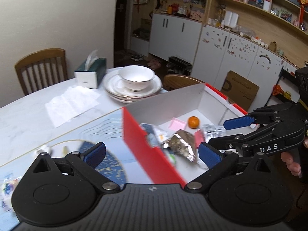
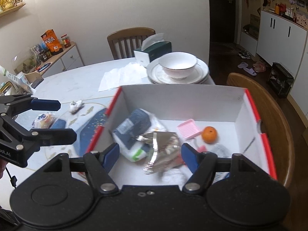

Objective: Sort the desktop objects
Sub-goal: 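Withdraw both tools from the box back over the mat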

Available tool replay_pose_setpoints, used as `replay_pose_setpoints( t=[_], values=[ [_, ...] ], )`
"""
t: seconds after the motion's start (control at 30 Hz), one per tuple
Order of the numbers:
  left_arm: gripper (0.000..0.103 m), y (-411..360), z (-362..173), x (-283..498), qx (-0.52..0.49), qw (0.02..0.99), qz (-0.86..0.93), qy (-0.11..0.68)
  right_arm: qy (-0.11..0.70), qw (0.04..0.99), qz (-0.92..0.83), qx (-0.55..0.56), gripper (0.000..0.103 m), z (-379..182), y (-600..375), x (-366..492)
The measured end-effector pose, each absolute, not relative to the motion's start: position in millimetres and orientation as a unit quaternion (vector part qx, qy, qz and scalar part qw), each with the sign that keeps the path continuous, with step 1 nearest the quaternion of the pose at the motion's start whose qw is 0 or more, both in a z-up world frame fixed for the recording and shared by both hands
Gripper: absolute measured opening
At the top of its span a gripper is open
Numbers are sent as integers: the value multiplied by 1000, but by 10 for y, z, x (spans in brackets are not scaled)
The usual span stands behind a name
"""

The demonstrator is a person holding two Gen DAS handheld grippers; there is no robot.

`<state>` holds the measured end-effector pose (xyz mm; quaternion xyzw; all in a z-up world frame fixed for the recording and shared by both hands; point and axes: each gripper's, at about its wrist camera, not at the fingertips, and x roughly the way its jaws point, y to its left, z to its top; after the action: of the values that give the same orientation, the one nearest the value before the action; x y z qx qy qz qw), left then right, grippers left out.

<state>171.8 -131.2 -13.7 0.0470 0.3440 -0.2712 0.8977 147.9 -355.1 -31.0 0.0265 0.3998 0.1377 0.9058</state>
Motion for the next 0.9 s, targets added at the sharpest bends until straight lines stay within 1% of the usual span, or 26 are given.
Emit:
replay_pose_setpoints(
  t=[0.33,0.73,0.9],
  values=[
    [103,-539,-123,1629,30,915,-227,331,400,904,150,20,71,-248,-2846,1496],
    [103,272,-200,1651,48,933,-151,323,399,902,167,-5,71,-291,-2007,1718],
    [103,536,-300,1701,55,933,-122,333,404,900,165,-11,71,-370,-1709,1876]
  ],
)
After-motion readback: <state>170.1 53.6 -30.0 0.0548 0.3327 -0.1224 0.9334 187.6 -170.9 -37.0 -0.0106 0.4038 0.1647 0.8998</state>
